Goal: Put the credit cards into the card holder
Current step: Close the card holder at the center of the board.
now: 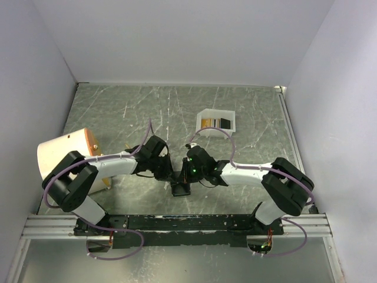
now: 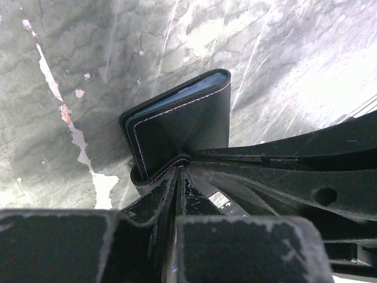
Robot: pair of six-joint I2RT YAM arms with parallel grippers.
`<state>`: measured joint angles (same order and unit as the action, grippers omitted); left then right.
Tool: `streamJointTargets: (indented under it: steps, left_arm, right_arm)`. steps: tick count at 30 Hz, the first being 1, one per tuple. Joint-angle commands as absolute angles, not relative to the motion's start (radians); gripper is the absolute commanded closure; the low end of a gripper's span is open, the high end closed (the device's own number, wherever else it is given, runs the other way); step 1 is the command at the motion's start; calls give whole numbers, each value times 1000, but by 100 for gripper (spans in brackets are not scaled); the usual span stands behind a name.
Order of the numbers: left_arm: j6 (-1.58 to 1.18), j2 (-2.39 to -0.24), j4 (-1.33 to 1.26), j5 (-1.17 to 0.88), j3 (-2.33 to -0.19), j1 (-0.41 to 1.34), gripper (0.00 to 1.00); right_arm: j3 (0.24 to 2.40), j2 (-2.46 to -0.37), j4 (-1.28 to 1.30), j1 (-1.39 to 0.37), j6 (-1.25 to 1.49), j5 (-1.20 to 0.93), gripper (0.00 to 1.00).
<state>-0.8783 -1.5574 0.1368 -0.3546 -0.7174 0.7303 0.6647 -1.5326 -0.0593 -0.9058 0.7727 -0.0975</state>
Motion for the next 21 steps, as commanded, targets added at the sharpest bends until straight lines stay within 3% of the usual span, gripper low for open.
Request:
streamJointTargets:
  steps: [1,12,18,21]
  left_arm:
    - [-862,-1605,203,-299,-748,753,89]
    - [-879,-1654,267,-251,-782,802,88]
    - [-874,-1632,291,-222,-822,805,84]
    - [-865,-1597,317,-193,-855,805,81]
  right_arm:
    - [606,-1571,43,-906,733,-59,100]
    - [543,-1565,-5,-905,723,-68,100]
    - [626,-1537,39,-905,717,-28,100]
    - [695,-1513,81,-902,706,0,90]
